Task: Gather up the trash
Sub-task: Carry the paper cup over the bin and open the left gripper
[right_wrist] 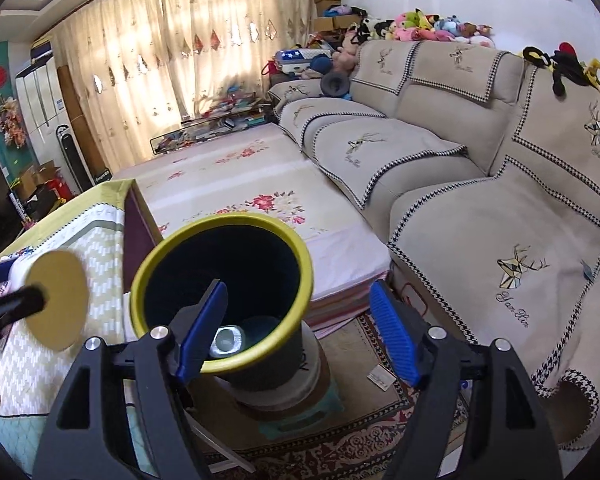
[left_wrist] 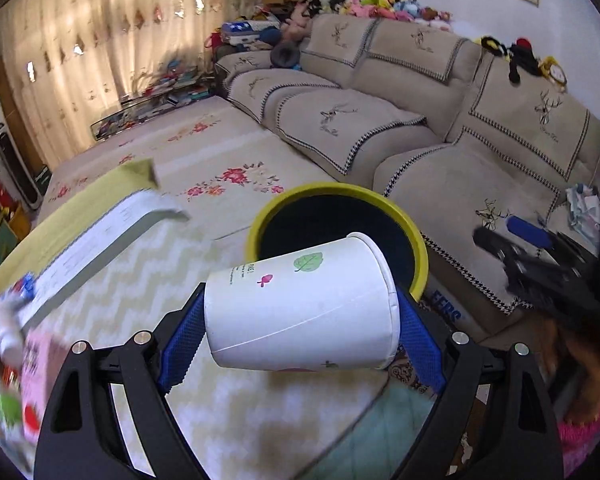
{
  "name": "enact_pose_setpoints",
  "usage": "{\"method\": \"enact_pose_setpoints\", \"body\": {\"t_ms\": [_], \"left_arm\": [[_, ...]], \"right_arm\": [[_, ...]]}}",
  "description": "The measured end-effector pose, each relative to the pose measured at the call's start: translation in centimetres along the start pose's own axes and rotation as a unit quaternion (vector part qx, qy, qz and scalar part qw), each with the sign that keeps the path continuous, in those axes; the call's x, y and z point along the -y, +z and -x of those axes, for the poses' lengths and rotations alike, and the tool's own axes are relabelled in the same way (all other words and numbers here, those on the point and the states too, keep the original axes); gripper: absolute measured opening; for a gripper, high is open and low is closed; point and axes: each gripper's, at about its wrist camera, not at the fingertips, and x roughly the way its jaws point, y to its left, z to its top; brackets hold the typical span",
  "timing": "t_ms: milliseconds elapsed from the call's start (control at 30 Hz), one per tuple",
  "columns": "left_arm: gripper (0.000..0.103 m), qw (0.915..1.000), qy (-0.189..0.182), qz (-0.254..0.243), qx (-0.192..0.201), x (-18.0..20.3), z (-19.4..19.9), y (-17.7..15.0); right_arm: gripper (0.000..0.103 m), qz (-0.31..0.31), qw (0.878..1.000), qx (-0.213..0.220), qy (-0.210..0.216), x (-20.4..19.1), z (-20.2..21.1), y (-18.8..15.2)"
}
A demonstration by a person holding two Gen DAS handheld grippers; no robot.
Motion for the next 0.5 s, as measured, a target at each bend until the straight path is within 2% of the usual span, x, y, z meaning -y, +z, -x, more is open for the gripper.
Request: {"method": "enact_pose_setpoints", "body": {"t_ms": [267,400,433,500], "left_arm": [[0.087,0.999,0.006,-0.011,-0.043,2.6,-8.6,3.9],[0.089,0.9988,0.01,-0.003,-0.048,2.3,-10.8,4.7],[0.093,0.9989,0.009,-0.001,-0.046,2.2,-10.9,4.7],[0.095,0.9991,0.015,0.0,-0.039,1.9,-10.6,4.7]], "right_arm": [[0.07,-0.008,1.0,-0.016,0.0,0.7,-1.2,-0.6],[0.071,-0.007,1.0,-0.019,-0.001,0.5,-1.3,-0.7],[0.071,-0.007,1.0,-0.019,-0.001,0.5,-1.3,-0.6],[0.071,-0.008,1.0,-0.019,-0.001,0.5,-1.2,-0.6]]}}
